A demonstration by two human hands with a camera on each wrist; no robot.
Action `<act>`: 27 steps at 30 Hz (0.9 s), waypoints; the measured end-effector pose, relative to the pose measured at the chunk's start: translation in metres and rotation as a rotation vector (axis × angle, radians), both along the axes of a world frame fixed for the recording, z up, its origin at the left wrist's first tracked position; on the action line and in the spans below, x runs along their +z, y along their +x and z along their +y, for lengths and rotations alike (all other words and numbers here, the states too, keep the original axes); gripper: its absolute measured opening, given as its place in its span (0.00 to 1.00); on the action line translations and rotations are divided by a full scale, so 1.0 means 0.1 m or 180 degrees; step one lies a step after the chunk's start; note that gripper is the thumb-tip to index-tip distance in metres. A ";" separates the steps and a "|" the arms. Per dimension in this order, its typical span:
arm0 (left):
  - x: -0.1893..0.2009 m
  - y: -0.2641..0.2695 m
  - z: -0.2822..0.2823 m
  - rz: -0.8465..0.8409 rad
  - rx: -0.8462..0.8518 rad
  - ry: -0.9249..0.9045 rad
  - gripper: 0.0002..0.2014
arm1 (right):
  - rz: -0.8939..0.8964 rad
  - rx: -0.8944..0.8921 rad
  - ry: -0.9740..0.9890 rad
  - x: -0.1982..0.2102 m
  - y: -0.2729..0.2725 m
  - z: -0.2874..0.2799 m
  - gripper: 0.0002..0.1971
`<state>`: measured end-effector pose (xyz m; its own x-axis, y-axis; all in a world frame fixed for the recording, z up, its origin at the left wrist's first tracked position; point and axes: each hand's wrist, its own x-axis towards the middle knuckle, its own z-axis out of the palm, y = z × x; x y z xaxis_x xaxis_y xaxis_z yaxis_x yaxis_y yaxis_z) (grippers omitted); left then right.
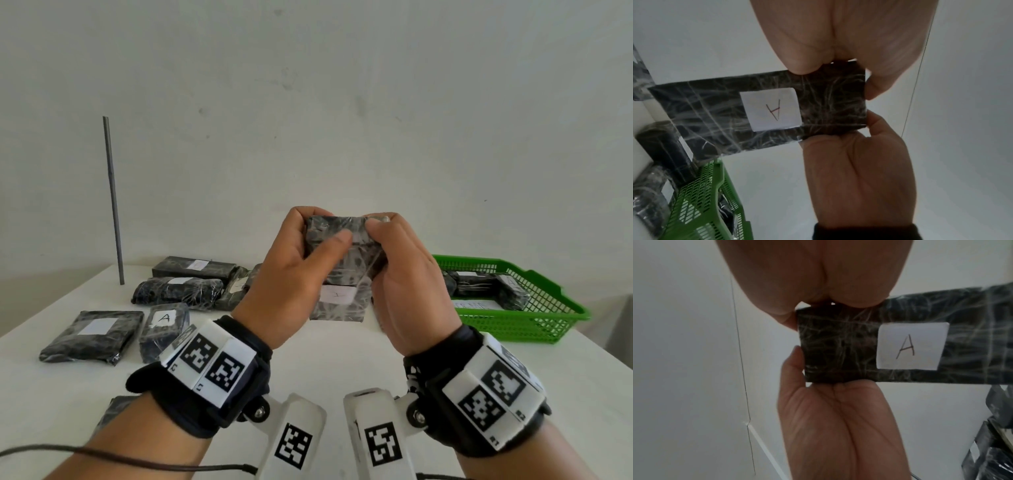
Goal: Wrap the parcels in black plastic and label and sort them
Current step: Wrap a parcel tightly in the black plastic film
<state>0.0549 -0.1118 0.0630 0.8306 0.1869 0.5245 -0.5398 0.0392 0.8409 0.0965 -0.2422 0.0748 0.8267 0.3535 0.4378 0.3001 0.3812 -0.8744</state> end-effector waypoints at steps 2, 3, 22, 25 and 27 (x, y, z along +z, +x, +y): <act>0.01 0.03 0.01 0.0112 0.0290 -0.0143 0.19 | 0.0113 0.0229 0.0035 0.01 0.01 -0.03 0.13; 0.02 0.04 0.03 0.0197 0.0373 -0.0317 0.22 | 0.0056 0.0200 -0.0128 0.00 0.02 -0.06 0.17; -0.24 0.44 0.38 0.1628 0.0526 0.0088 0.17 | -0.1344 -0.1100 -0.4160 -0.17 1.06 -0.45 0.43; -0.33 0.66 0.50 0.2001 0.0682 0.1037 0.12 | -0.1157 -0.1034 -0.4292 -0.14 1.38 -0.37 0.43; -0.40 0.84 0.58 0.2186 0.0923 0.1828 0.14 | -0.1104 -0.0964 -0.4376 -0.15 1.57 -0.26 0.43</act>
